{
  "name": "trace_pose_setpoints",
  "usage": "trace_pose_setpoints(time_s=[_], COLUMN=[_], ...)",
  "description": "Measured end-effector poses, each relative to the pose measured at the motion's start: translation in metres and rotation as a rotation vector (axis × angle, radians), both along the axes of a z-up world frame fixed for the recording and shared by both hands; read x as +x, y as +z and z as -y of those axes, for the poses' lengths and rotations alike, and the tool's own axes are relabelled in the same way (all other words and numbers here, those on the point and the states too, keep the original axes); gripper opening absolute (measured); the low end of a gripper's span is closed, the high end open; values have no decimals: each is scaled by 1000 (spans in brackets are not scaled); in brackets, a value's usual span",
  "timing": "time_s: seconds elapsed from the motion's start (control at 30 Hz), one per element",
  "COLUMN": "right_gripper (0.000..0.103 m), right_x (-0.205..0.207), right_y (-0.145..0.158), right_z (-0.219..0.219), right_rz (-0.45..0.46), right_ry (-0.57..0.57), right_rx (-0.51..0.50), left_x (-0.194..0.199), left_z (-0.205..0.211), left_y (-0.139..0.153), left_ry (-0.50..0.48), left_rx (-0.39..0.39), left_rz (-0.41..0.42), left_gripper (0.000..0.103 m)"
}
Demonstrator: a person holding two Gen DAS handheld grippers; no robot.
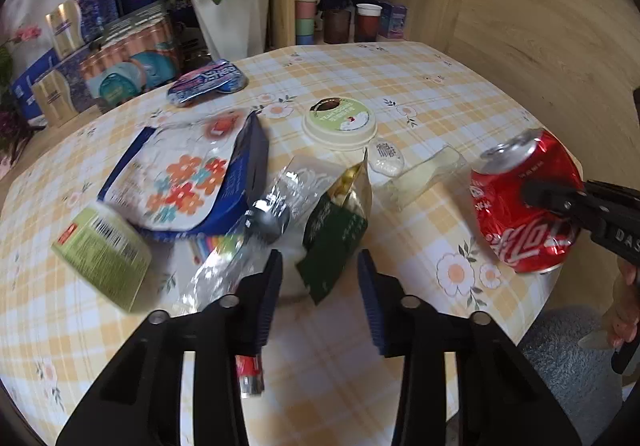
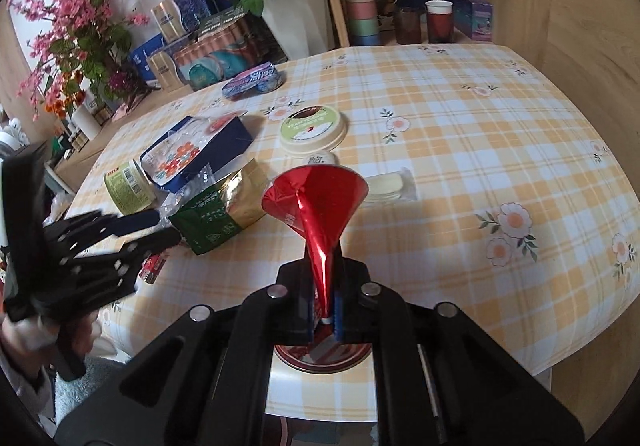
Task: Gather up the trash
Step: 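Grasp the green snack wrapper with the left gripper while the right gripper holds the can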
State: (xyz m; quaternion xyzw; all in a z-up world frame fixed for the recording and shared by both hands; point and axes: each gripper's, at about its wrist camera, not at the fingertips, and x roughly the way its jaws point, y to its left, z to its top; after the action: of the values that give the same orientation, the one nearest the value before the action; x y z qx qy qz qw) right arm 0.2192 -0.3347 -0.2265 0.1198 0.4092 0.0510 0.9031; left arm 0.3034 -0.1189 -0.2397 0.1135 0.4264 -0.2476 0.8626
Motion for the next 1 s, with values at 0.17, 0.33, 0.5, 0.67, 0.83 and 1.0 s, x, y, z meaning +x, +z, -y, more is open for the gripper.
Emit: trace_pose_setpoints(time_s=[0.17, 0.33, 0.5, 0.67, 0.83, 1.0], right_gripper=[10, 10, 10, 10, 10, 10], right_x=[-2, -1, -3, -5, -9, -19], right_y=[-4, -7, -8, -12, -8, 2], right_z=[6, 7, 8, 8, 8, 3], right_rz=[1, -1, 0, -9, 6, 31], right_ry=[-10, -4, -6, -12, -13, -7], right_rx=[35, 48, 53, 61, 57, 70], left_x=[21, 27, 27, 22, 3, -22], left_z=[9, 18, 25, 28, 25, 12], left_y=[-9, -14, -17, -14, 7, 42], left_ry=[-42, -71, -82, -81, -73, -41], left_rx=[-2, 29, 44, 11, -34, -104], left_rz=[-39, -46, -41, -46, 9, 60], left_gripper=[26, 28, 30, 7, 4, 4])
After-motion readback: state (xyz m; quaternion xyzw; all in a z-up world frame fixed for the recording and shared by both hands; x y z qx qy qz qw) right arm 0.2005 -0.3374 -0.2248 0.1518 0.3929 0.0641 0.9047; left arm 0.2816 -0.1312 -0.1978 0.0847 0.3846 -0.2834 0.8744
